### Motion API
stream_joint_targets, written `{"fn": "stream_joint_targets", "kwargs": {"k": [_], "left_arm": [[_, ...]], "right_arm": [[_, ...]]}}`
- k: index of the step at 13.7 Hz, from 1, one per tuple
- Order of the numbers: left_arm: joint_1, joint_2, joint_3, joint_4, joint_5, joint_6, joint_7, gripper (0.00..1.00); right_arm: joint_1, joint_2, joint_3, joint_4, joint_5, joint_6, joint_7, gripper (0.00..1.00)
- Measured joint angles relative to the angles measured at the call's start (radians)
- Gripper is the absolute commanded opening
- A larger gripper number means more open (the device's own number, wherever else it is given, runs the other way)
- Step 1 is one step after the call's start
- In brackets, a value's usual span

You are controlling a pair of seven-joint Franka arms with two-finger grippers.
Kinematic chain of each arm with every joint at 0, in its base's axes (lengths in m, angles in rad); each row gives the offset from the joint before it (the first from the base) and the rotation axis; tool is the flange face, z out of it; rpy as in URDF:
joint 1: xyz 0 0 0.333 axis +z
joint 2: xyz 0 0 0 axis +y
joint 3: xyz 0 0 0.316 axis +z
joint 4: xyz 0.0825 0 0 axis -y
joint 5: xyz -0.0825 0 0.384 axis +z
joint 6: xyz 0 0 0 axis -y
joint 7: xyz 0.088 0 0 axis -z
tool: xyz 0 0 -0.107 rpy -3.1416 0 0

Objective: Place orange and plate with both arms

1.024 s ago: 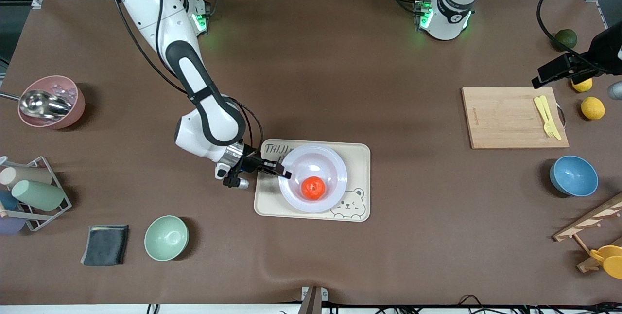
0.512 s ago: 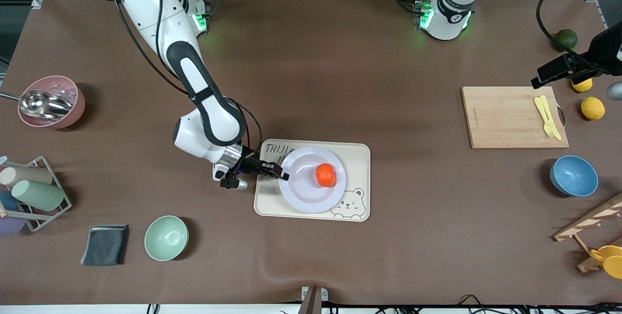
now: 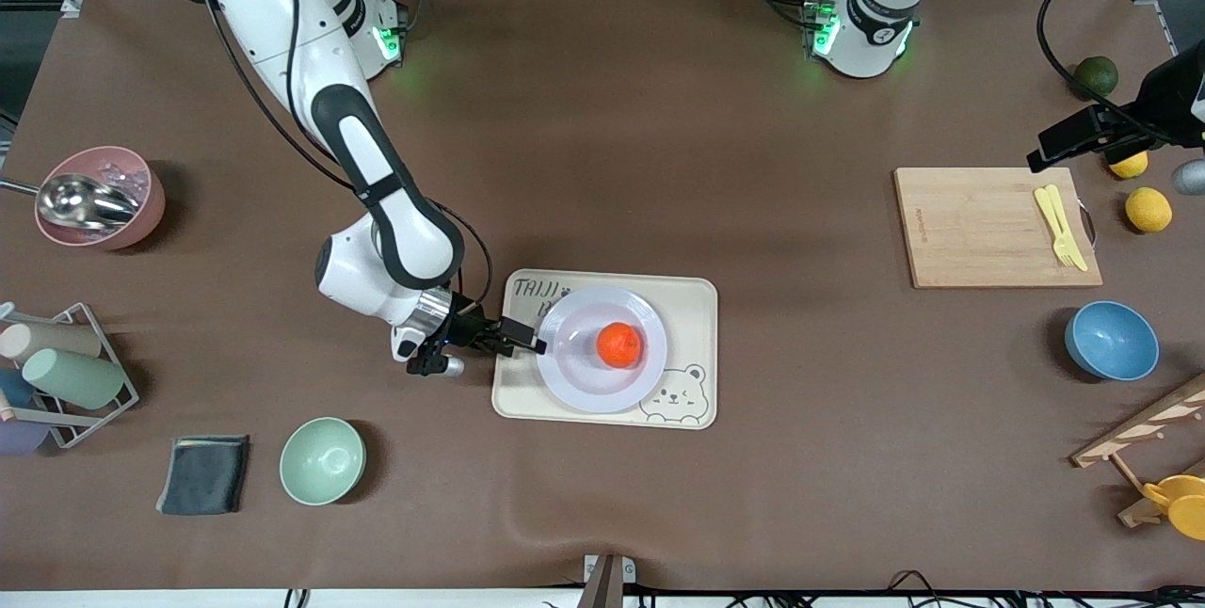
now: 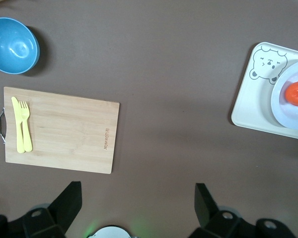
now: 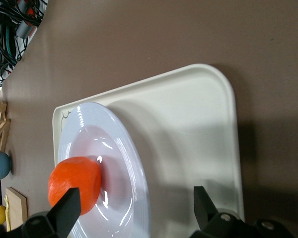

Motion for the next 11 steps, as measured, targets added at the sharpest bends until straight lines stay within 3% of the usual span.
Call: {"fn": "stream_joint_targets", "kwargs": {"k": [2, 5, 11], "left_arm": [[0.000, 0.000, 0.000, 0.000, 0.000, 0.000, 0.000, 1.00], [0.000, 0.000, 0.000, 0.000, 0.000, 0.000, 0.000, 1.00], [0.000, -0.002, 0.000, 0.007, 0.000, 0.000, 0.000, 1.00]], "right_arm": [[-0.001, 0.000, -0.008, -0.007, -0.042, 0.000, 0.011, 1.00], [-0.001, -0.023, -0.040, -0.017, -0.188, -0.057, 0.128, 1.00], [-0.003, -0.188, -0.190, -0.039, -0.435, -0.392, 0.285, 1.00]]}}
